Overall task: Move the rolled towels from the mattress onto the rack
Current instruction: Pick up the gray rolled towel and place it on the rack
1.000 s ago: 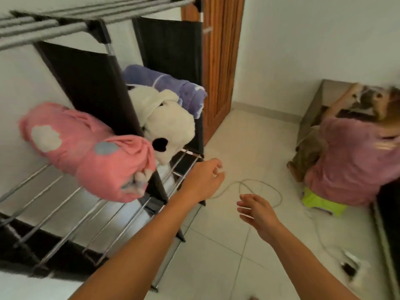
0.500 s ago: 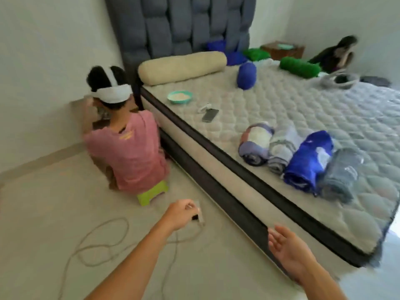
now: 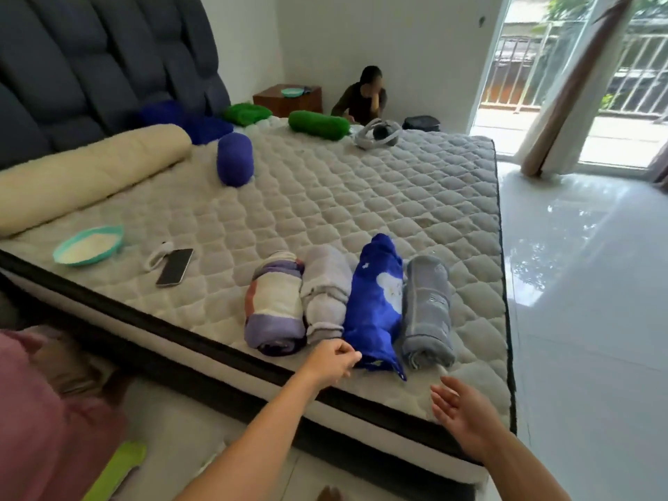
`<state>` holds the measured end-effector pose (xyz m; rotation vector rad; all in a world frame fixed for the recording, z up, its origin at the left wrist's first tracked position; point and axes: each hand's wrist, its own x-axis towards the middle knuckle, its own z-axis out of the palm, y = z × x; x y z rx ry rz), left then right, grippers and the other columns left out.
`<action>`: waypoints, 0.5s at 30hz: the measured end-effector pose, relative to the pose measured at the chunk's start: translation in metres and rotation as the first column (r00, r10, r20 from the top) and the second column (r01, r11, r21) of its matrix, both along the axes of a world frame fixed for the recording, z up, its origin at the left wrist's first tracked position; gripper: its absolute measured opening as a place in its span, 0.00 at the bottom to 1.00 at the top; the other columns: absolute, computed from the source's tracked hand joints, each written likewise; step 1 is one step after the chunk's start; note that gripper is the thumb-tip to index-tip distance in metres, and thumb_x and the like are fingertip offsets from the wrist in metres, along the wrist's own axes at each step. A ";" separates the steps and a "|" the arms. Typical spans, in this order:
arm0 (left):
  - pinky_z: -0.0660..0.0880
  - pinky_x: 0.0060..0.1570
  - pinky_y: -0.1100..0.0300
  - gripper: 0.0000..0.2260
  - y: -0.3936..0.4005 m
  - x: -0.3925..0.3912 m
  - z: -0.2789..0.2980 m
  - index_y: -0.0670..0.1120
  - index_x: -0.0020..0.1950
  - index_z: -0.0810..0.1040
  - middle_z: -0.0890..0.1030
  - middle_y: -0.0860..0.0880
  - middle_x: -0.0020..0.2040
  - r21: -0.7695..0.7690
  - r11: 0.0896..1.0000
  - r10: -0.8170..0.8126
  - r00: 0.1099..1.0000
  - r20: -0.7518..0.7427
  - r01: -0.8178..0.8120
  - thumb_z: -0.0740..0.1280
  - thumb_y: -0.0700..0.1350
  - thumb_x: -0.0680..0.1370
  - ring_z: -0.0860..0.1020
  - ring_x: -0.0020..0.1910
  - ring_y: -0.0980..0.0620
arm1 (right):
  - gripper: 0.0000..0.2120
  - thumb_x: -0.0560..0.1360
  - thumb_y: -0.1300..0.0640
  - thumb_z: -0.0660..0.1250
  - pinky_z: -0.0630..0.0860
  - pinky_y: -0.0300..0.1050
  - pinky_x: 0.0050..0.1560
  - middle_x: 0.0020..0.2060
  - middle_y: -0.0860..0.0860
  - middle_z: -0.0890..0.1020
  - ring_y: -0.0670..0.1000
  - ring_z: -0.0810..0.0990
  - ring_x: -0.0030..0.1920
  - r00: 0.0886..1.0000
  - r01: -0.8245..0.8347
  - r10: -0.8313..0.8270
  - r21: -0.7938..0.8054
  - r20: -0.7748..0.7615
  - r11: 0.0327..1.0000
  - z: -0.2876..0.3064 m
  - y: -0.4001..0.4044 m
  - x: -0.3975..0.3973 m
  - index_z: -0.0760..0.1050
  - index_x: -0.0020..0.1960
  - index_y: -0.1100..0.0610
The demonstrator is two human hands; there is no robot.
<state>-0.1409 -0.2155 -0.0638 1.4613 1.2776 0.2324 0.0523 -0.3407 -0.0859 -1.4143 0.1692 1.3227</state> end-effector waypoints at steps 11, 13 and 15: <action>0.70 0.37 0.60 0.06 0.137 0.145 -0.022 0.47 0.43 0.74 0.77 0.50 0.41 -0.140 0.957 -0.256 0.966 0.018 0.256 0.64 0.47 0.79 0.76 0.38 0.52 | 0.19 0.77 0.57 0.65 0.75 0.49 0.47 0.57 0.65 0.76 0.59 0.74 0.56 0.961 0.273 -0.277 -0.123 -0.015 0.954 -0.047 0.061 0.059 0.70 0.65 0.63; 0.69 0.36 0.60 0.06 0.157 0.173 -0.031 0.45 0.45 0.73 0.76 0.49 0.41 -0.124 0.951 -0.282 0.959 0.013 0.282 0.65 0.47 0.78 0.75 0.37 0.53 | 0.22 0.77 0.54 0.65 0.74 0.51 0.52 0.59 0.65 0.76 0.61 0.75 0.58 0.969 0.243 -0.249 -0.156 -0.014 0.957 -0.061 0.076 0.064 0.69 0.67 0.62; 0.70 0.37 0.59 0.07 0.175 0.200 -0.043 0.44 0.50 0.73 0.77 0.48 0.43 -0.097 0.952 -0.292 0.956 -0.007 0.290 0.65 0.47 0.78 0.75 0.39 0.52 | 0.21 0.77 0.49 0.64 0.75 0.50 0.51 0.56 0.62 0.78 0.61 0.77 0.58 0.976 0.209 -0.217 -0.177 -0.025 0.962 -0.072 0.094 0.072 0.71 0.65 0.59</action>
